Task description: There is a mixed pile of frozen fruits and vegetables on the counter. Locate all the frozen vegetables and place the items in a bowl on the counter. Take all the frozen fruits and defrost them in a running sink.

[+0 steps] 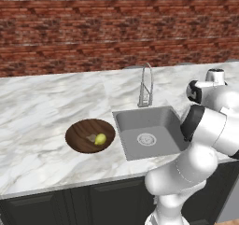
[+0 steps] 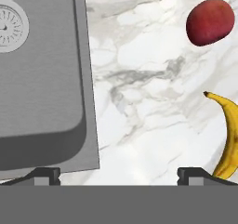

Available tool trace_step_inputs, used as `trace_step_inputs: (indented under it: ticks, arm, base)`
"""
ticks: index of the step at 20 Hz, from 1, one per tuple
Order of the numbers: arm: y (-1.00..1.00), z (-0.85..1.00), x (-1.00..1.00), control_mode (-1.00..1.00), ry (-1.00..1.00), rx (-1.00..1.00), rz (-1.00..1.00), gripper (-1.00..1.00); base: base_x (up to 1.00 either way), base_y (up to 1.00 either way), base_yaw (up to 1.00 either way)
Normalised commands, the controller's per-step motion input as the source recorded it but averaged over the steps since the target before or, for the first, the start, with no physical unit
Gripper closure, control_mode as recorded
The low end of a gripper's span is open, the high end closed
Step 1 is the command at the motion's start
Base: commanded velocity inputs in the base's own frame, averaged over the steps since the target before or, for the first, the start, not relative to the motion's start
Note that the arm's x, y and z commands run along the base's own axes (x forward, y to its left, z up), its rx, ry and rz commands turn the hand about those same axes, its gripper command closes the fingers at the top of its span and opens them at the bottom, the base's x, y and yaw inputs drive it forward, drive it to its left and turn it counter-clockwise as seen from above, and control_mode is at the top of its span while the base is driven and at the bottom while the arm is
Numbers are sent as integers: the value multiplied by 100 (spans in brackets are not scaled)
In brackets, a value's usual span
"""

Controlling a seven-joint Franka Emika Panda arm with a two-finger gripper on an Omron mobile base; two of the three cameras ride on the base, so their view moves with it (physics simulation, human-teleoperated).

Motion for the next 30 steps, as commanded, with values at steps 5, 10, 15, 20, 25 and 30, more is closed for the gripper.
trace_step_inputs:
  ticks: [5, 10, 15, 20, 25, 30]
  arm:
    - [-40, 0, 20, -100, 0, 2, 1, -100]
    - [-43, -3, 16, -100, 0, 2, 3, -100]
    - [-41, -8, 17, -100, 1, 1, 4, -100]
    - [-18, -17, 29, -100, 1, 1, 8, -100]
    - [-15, -30, 13, -100, 0, 0, 9, -100]
    - [-11, -27, 7, -100, 0, 0, 7, -100]
  base:
    - [0, 0, 0]
    - [0, 0, 0]
    - [0, 0, 0]
    - [0, 0, 0]
    - [0, 0, 0]
    - [0, 0, 0]
